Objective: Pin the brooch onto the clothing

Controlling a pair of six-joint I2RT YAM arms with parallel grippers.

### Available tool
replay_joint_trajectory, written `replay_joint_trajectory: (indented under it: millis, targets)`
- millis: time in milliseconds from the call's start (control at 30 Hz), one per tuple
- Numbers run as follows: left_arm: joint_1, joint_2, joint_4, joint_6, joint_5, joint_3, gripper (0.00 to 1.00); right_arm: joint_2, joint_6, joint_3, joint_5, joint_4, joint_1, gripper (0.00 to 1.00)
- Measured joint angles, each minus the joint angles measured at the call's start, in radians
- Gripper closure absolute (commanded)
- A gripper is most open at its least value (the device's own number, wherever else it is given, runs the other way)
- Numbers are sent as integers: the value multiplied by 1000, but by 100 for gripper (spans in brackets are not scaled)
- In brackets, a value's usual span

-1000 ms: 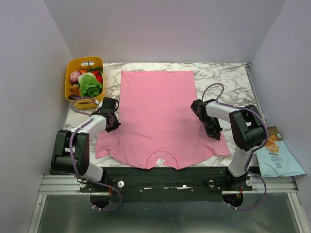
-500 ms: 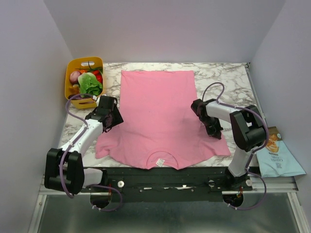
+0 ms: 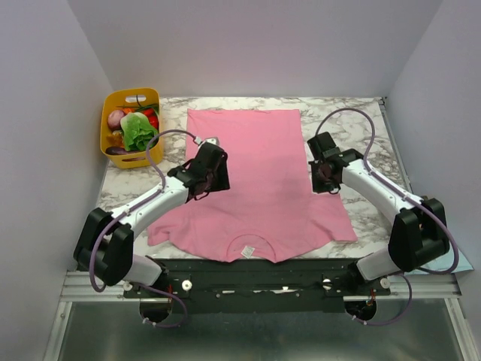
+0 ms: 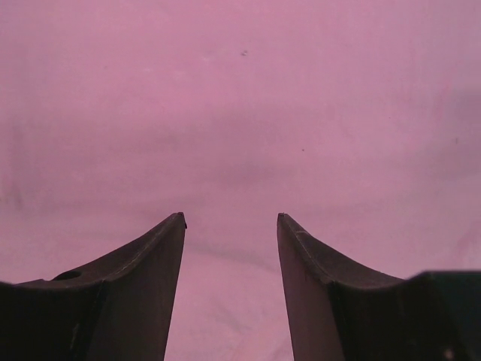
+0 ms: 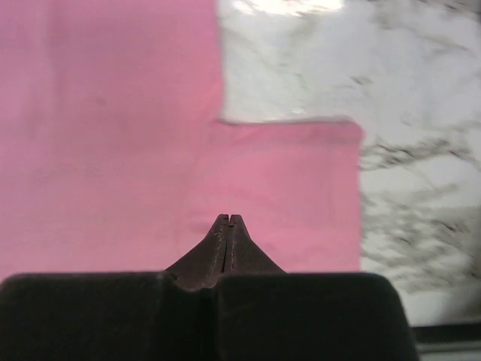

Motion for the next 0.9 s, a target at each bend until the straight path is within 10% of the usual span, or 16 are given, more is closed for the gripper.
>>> replay_joint_trajectory:
  millis: [267,900]
  targets:
    - [-95,104,12,-18,0,83,38,98,2,-13,-245,126,1,99]
    - [-113,127,2,-18,-23,137,36,297,3,35,-172,52,2,99]
